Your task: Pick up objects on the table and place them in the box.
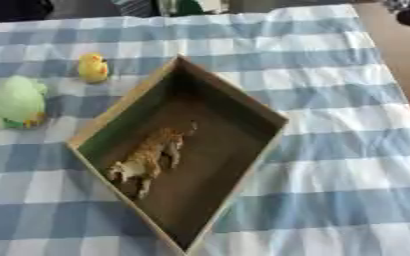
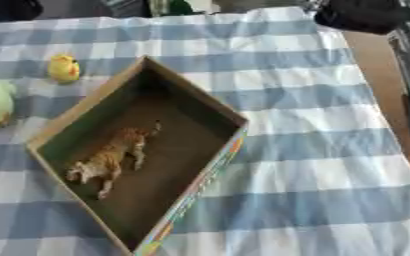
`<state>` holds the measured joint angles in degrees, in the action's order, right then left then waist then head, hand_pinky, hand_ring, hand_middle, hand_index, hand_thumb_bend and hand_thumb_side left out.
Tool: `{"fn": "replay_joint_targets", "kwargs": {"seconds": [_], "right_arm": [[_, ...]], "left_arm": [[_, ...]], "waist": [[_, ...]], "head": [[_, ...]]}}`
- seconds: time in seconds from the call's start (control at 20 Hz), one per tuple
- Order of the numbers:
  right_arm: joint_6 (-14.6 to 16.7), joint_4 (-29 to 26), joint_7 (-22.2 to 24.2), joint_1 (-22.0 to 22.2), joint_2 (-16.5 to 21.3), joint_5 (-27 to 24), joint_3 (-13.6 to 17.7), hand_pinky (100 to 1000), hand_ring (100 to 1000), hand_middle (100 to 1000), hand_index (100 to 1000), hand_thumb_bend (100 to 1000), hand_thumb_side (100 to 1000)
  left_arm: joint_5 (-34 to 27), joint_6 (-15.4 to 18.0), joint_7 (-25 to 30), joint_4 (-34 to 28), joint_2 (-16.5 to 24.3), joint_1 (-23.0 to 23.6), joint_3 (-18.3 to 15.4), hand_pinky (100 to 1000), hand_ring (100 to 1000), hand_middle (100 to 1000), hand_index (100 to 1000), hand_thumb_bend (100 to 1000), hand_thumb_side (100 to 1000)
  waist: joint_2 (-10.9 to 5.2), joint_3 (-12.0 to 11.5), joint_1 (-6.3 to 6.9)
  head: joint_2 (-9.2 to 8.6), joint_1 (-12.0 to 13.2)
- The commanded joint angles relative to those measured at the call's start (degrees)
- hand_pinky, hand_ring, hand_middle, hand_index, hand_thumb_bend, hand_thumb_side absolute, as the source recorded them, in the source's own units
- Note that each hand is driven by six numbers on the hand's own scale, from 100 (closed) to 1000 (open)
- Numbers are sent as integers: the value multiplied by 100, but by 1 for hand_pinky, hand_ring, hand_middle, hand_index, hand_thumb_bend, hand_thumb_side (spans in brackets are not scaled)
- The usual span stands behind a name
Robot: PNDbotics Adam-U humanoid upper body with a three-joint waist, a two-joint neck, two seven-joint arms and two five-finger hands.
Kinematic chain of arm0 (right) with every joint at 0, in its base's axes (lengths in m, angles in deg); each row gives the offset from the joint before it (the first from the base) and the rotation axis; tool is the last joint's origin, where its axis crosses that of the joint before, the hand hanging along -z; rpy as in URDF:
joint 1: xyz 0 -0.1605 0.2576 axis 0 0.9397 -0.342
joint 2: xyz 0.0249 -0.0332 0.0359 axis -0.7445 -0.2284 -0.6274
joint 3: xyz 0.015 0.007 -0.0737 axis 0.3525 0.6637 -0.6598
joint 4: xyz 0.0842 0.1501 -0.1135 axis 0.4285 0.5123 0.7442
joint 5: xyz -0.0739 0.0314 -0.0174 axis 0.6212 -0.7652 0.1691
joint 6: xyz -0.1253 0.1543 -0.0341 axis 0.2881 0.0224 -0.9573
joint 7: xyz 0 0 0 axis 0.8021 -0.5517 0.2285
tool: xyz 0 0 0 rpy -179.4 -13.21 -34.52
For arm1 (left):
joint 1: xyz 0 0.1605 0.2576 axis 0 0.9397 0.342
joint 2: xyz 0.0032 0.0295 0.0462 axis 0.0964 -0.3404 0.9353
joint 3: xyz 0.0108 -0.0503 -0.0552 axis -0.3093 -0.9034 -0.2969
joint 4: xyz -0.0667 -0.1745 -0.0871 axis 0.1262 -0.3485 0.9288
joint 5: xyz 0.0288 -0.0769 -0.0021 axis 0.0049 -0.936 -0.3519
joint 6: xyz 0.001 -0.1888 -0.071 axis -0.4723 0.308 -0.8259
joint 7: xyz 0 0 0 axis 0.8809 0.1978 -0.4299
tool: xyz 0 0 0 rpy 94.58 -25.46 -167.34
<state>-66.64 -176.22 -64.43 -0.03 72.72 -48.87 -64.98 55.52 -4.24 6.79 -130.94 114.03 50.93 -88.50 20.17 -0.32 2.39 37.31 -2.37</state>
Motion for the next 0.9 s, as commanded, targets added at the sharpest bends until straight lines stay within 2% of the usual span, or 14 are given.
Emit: {"fn": "replay_joint_targets", "kwargs": {"seconds": [0.05, 0.45, 0.65, 0.7, 0.85, 0.9], "right_arm": [[-41, -170, -188, -1, 117, -180, 156, 816, 809, 664, 839, 100, 611], [-151, -237, -431, 139, 90, -271, 293, 815, 804, 653, 835, 100, 606], [-201, -248, -485, 160, 72, -277, 316, 815, 800, 649, 833, 100, 605], [-211, -248, -490, 163, 68, -277, 317, 815, 799, 649, 833, 100, 605], [-231, -249, -496, 169, 55, -279, 317, 814, 798, 647, 832, 100, 604], [-235, -249, -492, 170, 51, -279, 314, 814, 797, 646, 831, 100, 605]], "left_arm": [[286, -84, 384, 121, 364, -240, 33, 505, 649, 674, 803, 100, 440], [907, 138, 2170, 1130, 991, -996, 323, 565, 718, 725, 861, 100, 485], [1356, 489, 3246, 1871, 1176, -1351, 491, 612, 770, 768, 909, 100, 647], [1466, 579, 3502, 2036, 1213, -1425, 518, 630, 785, 780, 921, 100, 739], [1776, 787, 4151, 2481, 1293, -1650, 569, 650, 801, 791, 933, 100, 815], [1863, 821, 4314, 2609, 1315, -1708, 575, 661, 810, 797, 939, 106, 875]], "waist": [[-144, 11, -1], [-144, 43, -9], [-136, 76, -14], [-133, 83, -15], [-126, 93, -14], [-124, 96, -12]], "head": [[10, 101], [-7, 55], [-44, 9], [-51, -15], [-65, -83], [-72, -95]]}}
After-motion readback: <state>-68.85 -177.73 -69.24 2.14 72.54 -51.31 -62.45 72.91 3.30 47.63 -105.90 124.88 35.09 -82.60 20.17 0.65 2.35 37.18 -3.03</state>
